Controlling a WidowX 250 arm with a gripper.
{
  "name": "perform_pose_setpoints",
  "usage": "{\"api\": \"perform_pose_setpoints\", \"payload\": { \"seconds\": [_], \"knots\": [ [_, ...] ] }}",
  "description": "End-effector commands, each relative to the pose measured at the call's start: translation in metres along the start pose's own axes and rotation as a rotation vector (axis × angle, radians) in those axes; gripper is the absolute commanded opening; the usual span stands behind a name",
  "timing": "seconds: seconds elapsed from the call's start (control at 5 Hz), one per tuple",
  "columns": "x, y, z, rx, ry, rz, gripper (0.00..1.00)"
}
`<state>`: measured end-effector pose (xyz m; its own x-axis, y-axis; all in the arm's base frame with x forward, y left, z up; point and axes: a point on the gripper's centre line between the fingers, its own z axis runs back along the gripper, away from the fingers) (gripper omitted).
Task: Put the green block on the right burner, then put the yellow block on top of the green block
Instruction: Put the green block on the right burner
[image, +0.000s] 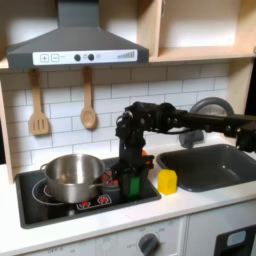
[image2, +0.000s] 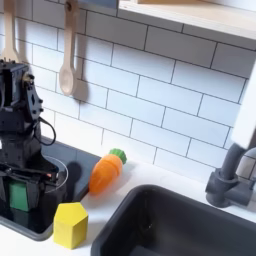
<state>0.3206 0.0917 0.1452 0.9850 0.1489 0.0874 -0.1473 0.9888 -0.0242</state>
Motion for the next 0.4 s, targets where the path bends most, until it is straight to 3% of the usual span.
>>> {"api": "perform_pose_setpoints", "payload": {
  "seconds": [0.0,0.2],
  "knots": [
    [-0.011,-0.009,0.015,-0.021,0.01,-0.002,1.0],
    [-0.014,-0.012,0.032,-0.034,-0.014,0.01,1.0]
  ]
}}
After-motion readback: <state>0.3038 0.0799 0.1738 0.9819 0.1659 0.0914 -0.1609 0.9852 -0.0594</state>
